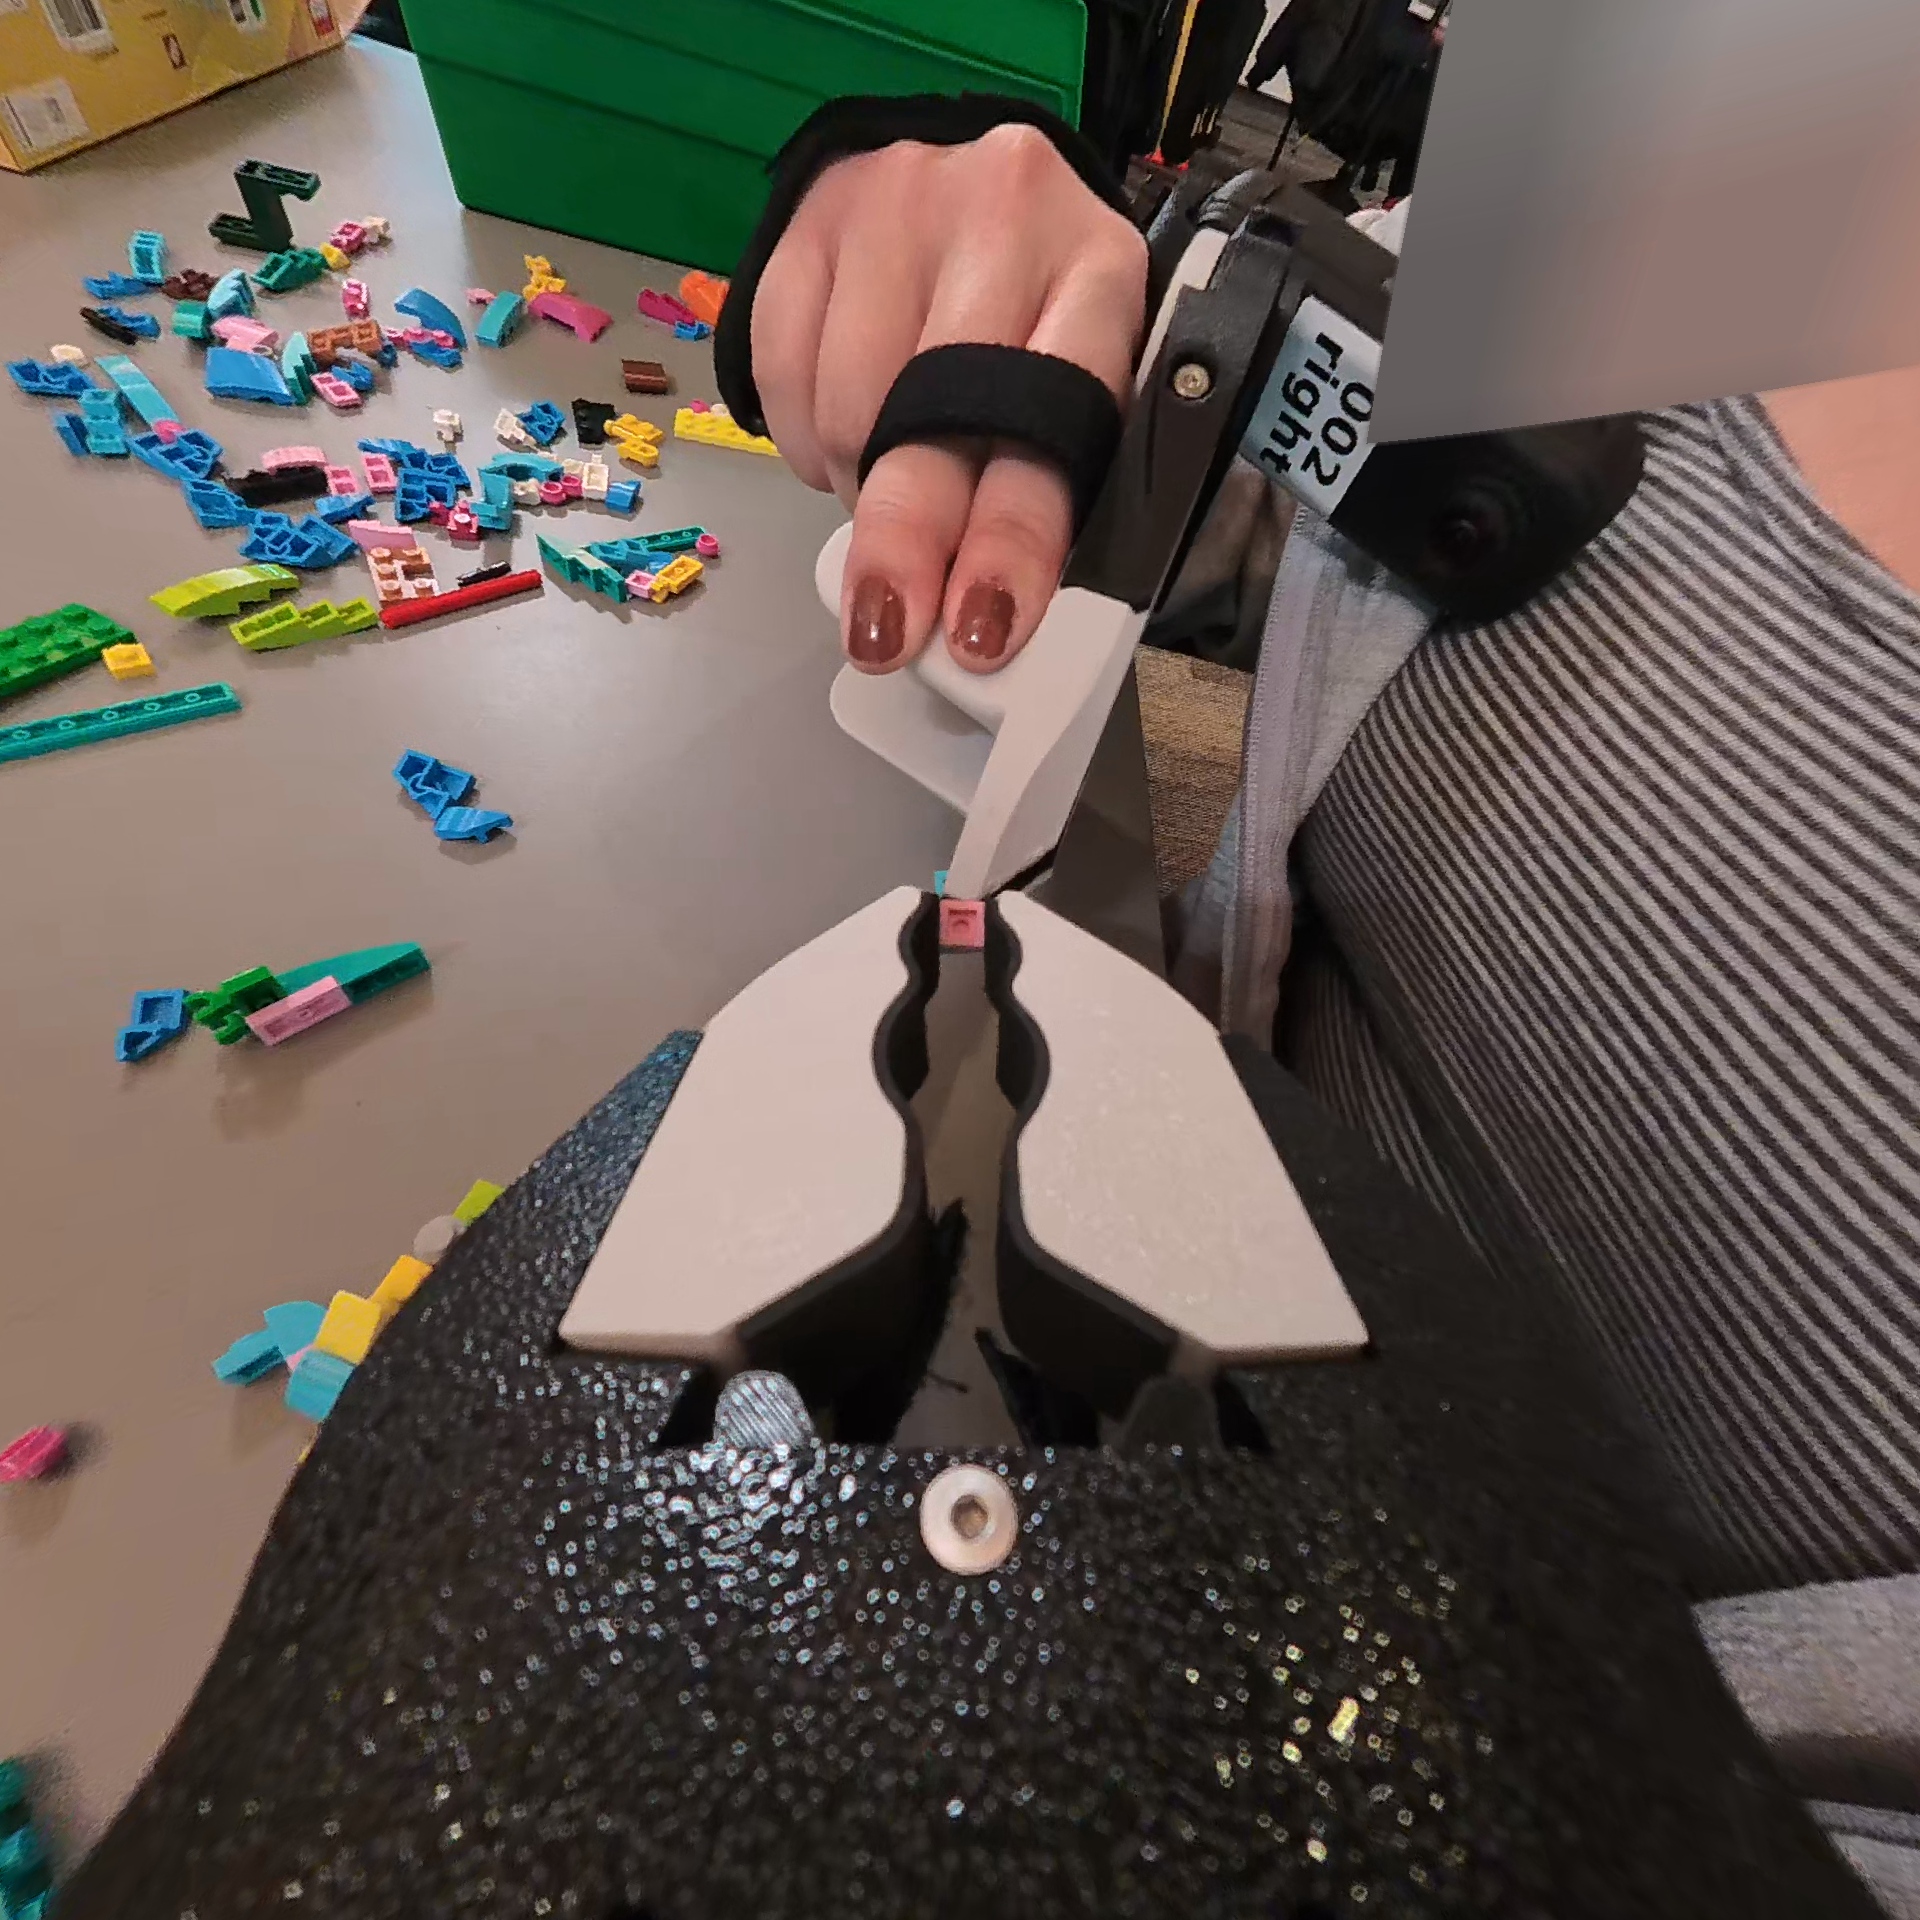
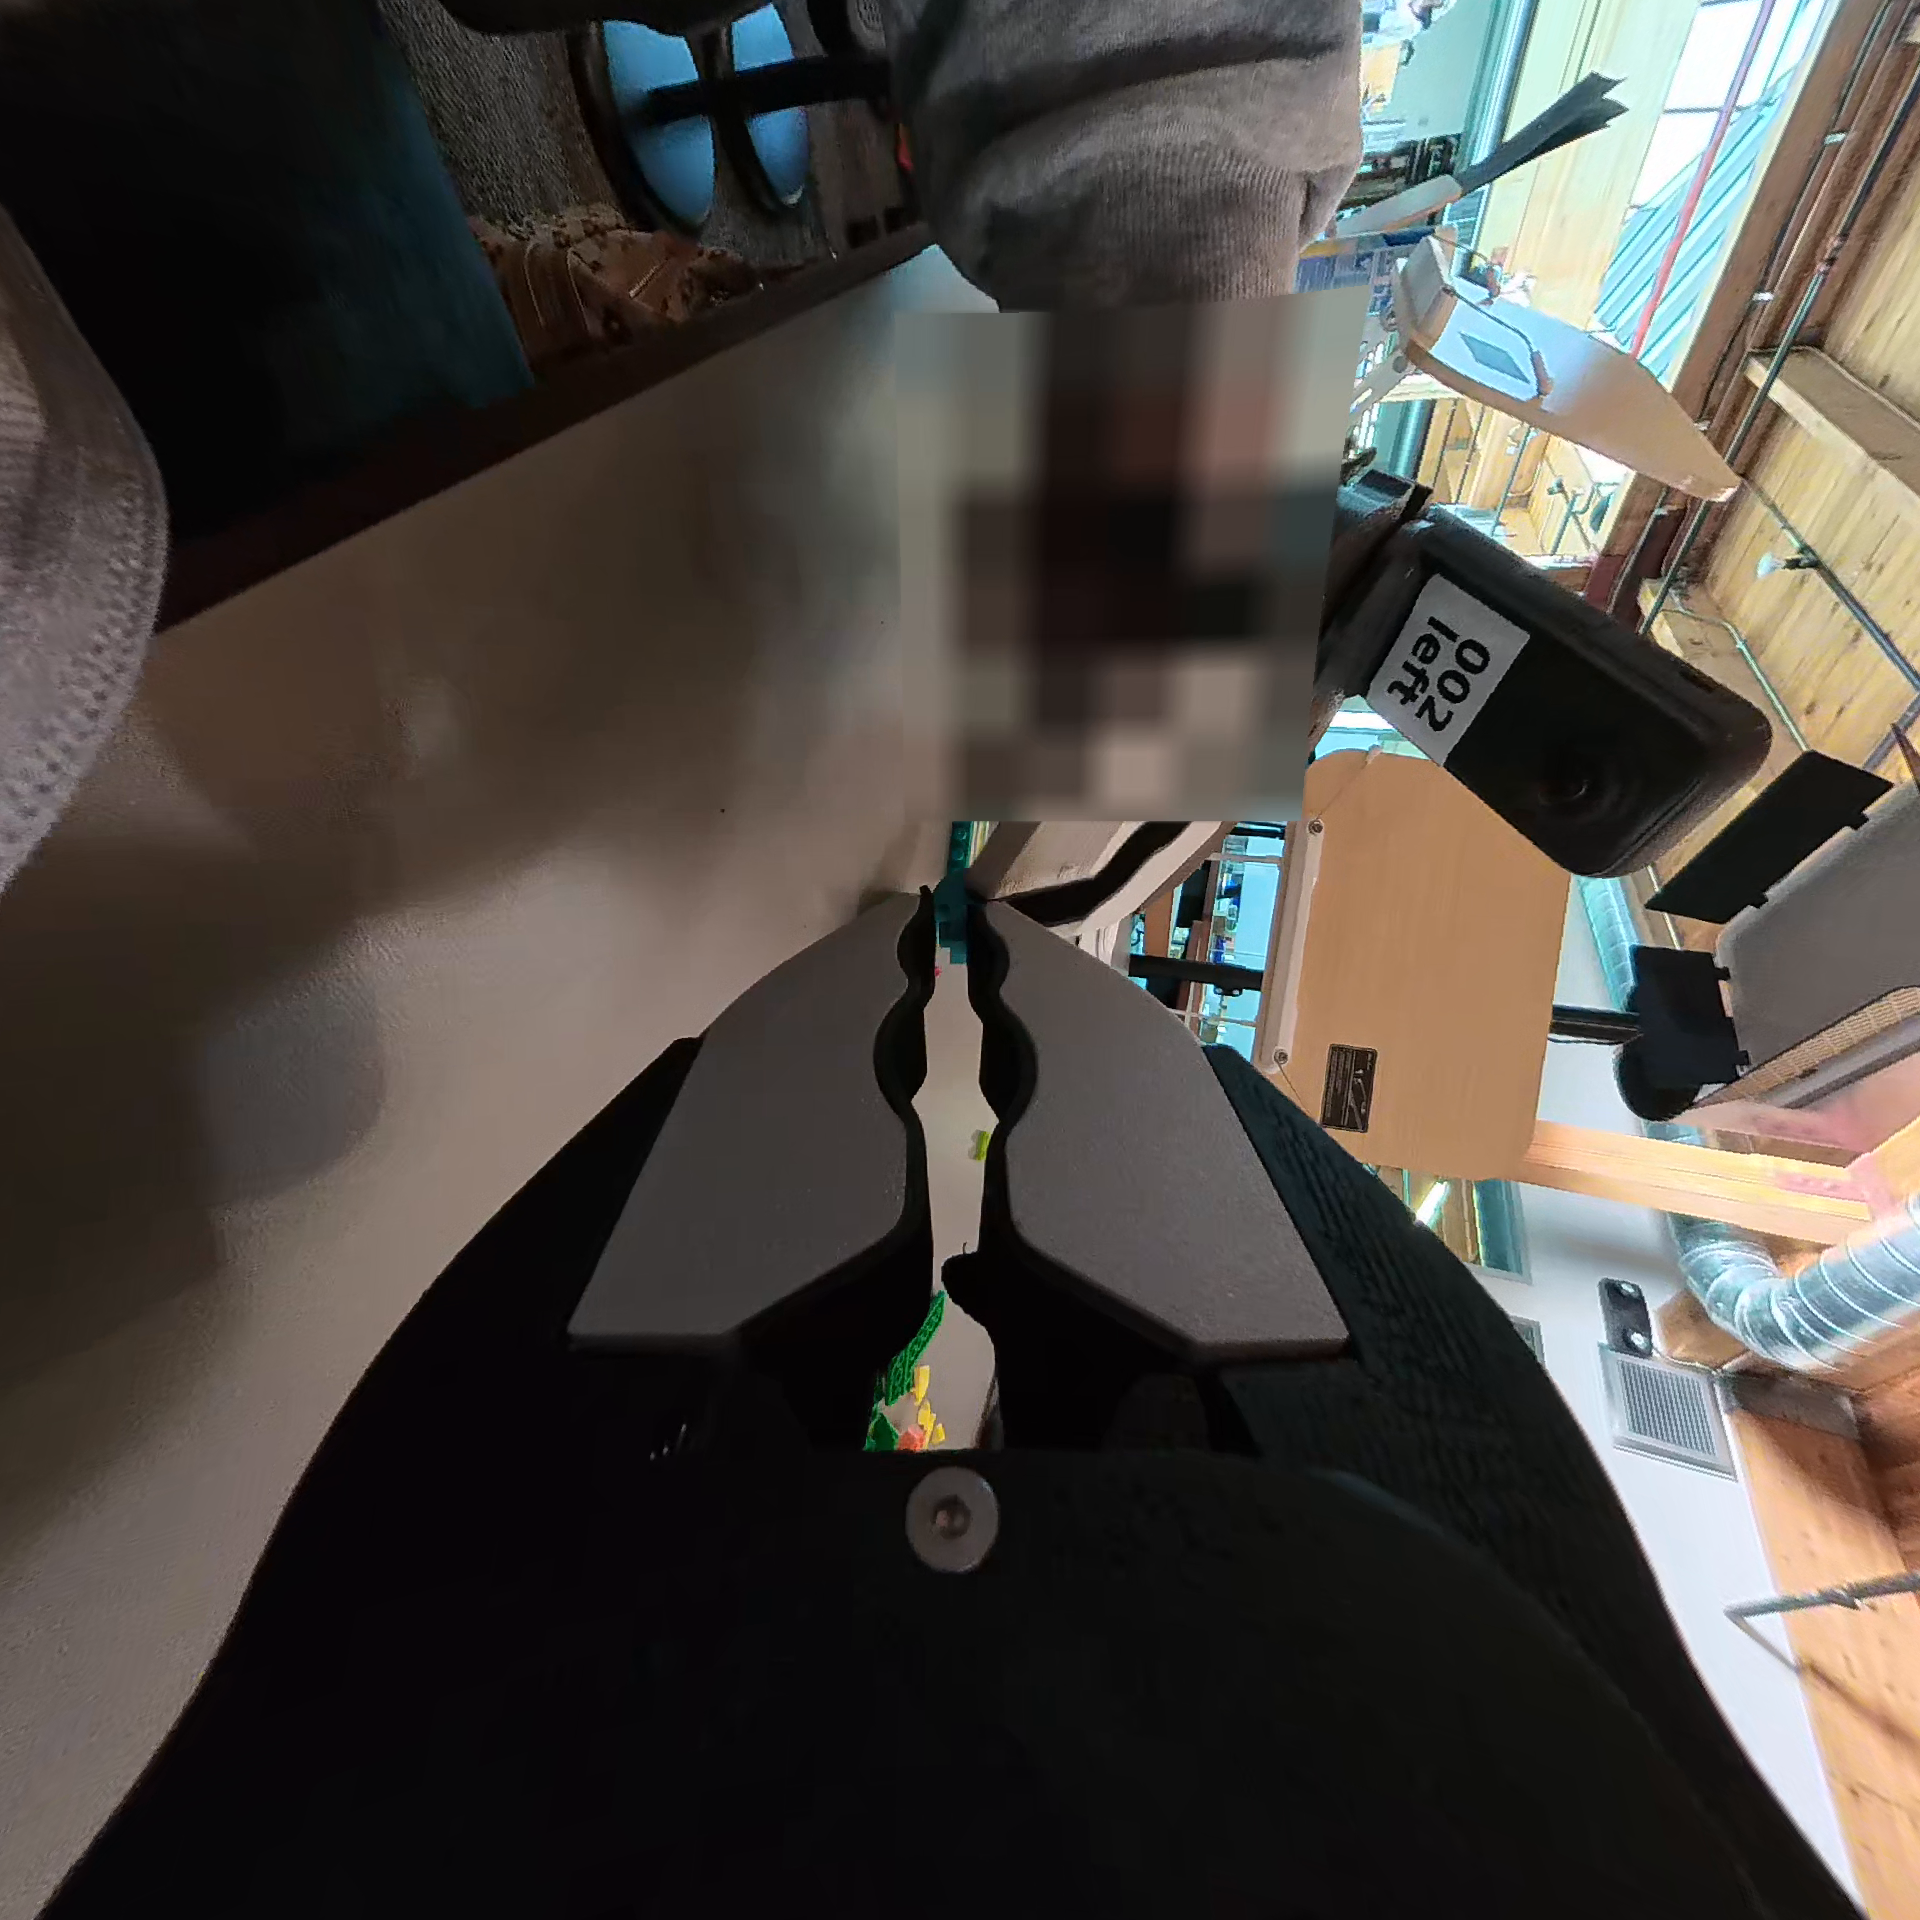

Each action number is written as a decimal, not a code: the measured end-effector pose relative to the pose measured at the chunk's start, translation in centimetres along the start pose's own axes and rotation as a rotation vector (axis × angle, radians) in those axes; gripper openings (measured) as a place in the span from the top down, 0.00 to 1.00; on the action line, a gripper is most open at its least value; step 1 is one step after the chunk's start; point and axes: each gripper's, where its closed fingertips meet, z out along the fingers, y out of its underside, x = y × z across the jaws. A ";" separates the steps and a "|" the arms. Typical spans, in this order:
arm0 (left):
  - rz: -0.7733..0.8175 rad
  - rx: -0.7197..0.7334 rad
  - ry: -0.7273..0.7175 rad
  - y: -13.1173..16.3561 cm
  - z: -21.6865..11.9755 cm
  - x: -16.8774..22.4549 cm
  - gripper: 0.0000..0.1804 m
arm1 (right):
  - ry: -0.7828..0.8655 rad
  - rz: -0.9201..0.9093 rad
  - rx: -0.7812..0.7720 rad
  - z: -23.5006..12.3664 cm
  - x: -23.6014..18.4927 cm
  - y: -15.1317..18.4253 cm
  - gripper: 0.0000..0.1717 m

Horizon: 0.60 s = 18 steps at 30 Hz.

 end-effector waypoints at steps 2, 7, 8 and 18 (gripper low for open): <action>0.005 -0.010 -0.017 0.1 0.1 -0.2 0.96 | -0.004 -0.001 -0.005 0.0 -0.1 0.1 0.98; 0.083 -0.006 -0.121 -0.2 0.0 -0.8 0.96 | 0.000 -0.001 -0.052 0.1 0.1 0.8 0.98; 0.097 -0.008 -0.134 -0.2 -0.1 -0.7 0.96 | 0.000 -0.001 -0.057 0.1 0.1 0.8 0.98; 0.020 0.059 0.004 0.2 -0.3 0.8 0.95 | -0.022 -0.032 -0.028 -0.1 0.0 -0.6 0.98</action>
